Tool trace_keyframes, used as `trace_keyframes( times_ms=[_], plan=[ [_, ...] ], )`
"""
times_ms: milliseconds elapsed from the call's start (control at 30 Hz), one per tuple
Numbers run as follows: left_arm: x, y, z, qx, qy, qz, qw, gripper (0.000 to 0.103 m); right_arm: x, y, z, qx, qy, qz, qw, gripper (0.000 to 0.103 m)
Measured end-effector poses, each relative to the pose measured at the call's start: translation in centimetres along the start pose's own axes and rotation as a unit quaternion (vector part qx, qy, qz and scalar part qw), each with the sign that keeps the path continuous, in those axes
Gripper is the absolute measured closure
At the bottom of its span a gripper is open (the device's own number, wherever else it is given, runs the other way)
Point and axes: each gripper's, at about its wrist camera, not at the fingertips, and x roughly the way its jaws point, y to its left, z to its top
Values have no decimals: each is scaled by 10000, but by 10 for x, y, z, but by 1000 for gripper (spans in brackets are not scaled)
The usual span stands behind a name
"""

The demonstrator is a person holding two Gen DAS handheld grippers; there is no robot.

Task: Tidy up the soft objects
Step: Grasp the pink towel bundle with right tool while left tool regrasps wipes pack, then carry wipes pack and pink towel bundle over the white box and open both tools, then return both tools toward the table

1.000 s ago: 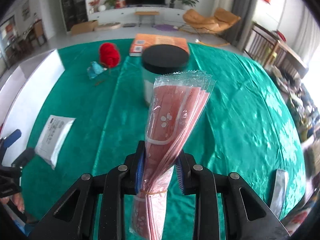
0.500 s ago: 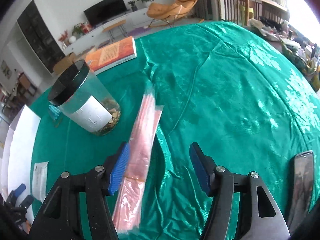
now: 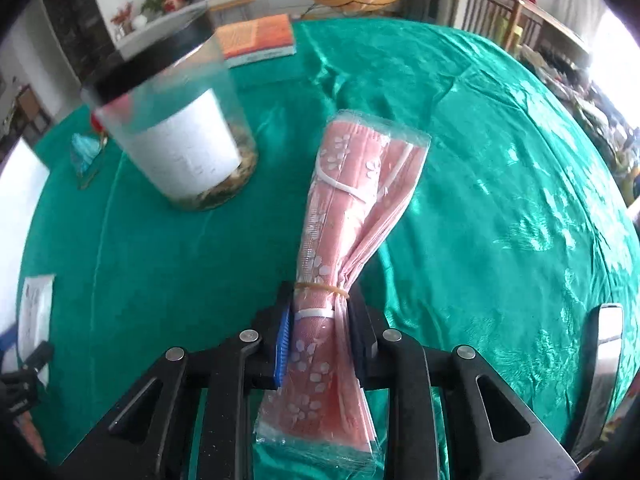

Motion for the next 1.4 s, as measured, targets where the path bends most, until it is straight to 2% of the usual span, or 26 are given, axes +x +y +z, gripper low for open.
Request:
trace_keyframes(
  times_ms=[100,200,267,333,433,533,633,733,767,833,867,900,933,967,1033,1133,1267,1400],
  plan=[
    [-1,4,5,-197,40,-325,9993,40,-21,-12,15,214,-376,64,9990,77],
    [-21,12,8,-519,-137,-747,9958,40,-51,-5,23,49,-714,1,9974,77],
    [-41,17,12,-618,-303,-1024,9924,40,-78,11,20,-134,-950,72,9954,77],
    [-69,26,17,-697,-542,-1225,9885,40,-102,32,16,-359,-1081,334,9929,77],
    [-115,54,21,-773,-943,-1218,9850,40,-133,81,6,-819,-1196,816,9861,77],
    [-151,100,18,-889,-1216,-825,9851,39,-161,141,-7,-1209,-1239,1564,9724,77],
    [-177,154,3,-1105,-1312,-161,9850,39,-185,207,-22,-1555,-1185,2416,9505,77],
    [-190,207,-20,-1396,-1243,611,9805,38,-194,271,-37,-1888,-939,3187,9241,77],
    [-191,222,-28,-1495,-1182,856,9779,35,-194,292,-45,-1979,-810,3416,9152,77],
    [-186,248,-44,-1695,-1035,1309,9713,19,-188,327,-57,-2115,-602,3704,9025,73],
    [-183,257,-50,-1759,-990,1487,9681,9,-183,343,-64,-2178,-494,3844,8957,64],
    [-180,263,-56,-1821,-978,1659,9642,7,-176,356,-71,-2241,-364,3966,8895,48],
    [-177,268,-59,-1874,-983,1777,9611,7,-168,365,-77,-2300,-194,4036,8853,42],
    [-176,271,-61,-1912,-1005,1822,9592,7,-161,368,-83,-2307,-97,3996,8871,41],
    [-176,269,-62,-1960,-1156,1801,9570,7,-152,356,-89,-2277,-194,3807,8960,41],
    [-178,248,-53,-1911,-1479,1532,9582,7,-150,320,-101,-2248,-735,3148,9192,36],
    [-181,192,-31,-1675,-1838,644,9664,6,-128,258,-122,-2069,-1255,1856,9524,34],
    [-169,96,-14,-985,-1829,-352,9776,0,-86,186,-126,-1599,-1122,660,9785,34]
  ],
)
